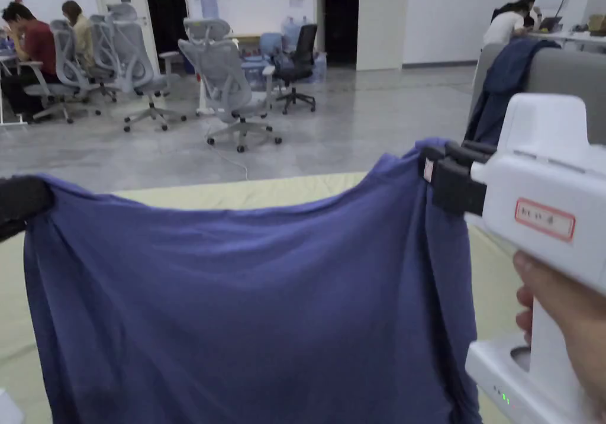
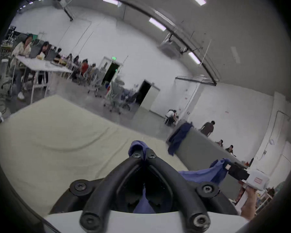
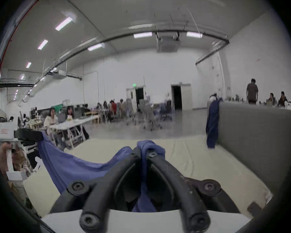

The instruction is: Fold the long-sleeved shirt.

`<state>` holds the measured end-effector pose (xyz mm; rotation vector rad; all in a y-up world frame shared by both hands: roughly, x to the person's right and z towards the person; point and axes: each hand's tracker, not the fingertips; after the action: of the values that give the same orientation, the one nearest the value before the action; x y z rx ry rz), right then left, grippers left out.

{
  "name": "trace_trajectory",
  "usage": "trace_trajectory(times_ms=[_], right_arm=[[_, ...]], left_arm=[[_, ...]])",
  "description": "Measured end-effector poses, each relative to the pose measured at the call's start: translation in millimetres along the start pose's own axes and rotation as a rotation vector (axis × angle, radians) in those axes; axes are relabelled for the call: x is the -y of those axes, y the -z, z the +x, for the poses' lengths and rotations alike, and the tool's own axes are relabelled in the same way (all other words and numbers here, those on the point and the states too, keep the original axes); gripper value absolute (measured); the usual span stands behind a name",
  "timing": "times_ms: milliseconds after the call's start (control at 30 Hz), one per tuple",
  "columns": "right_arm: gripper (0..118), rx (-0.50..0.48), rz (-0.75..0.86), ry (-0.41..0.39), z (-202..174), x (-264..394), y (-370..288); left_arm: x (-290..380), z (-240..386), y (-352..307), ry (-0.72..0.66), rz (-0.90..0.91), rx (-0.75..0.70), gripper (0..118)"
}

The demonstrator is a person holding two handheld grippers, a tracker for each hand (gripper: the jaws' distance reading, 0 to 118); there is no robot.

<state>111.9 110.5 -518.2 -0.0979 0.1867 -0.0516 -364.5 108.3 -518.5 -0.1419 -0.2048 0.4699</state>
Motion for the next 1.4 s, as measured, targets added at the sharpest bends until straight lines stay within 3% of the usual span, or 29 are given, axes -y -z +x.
trace_trajectory(times_ms=[200, 500, 700, 867, 1067, 1233, 1400], right_arm=[[7, -0.035, 0.099, -0.052, -9, -122, 44], [7, -0.01, 0.111, -0.058, -15, -273, 130], [7, 0.049, 0.126, -0.014, -16, -330, 178], [7, 0.128, 0.171, 0.005, -21, -357, 200], [7, 0.169, 0.169, -0.025, -14, -345, 230], [7, 0.161, 0.006, -0.061, 2, -252, 274], [7, 0.116, -0.196, 0.008, 42, -115, 352]], left_arm=[[-102, 14, 36, 0.041, 0.101, 0.001, 0], [-234, 45, 102, 0.086, 0.204, -0.027, 0], [-270, 86, 138, 0.119, 0.234, -0.137, 0], [-285, 101, 158, 0.151, 0.276, -0.137, 0], [-270, 104, 184, 0.195, 0.305, -0.16, 0], [-232, 52, 234, 0.277, 0.193, -0.179, 0], [-126, -16, 281, 0.256, -0.015, -0.208, 0]])
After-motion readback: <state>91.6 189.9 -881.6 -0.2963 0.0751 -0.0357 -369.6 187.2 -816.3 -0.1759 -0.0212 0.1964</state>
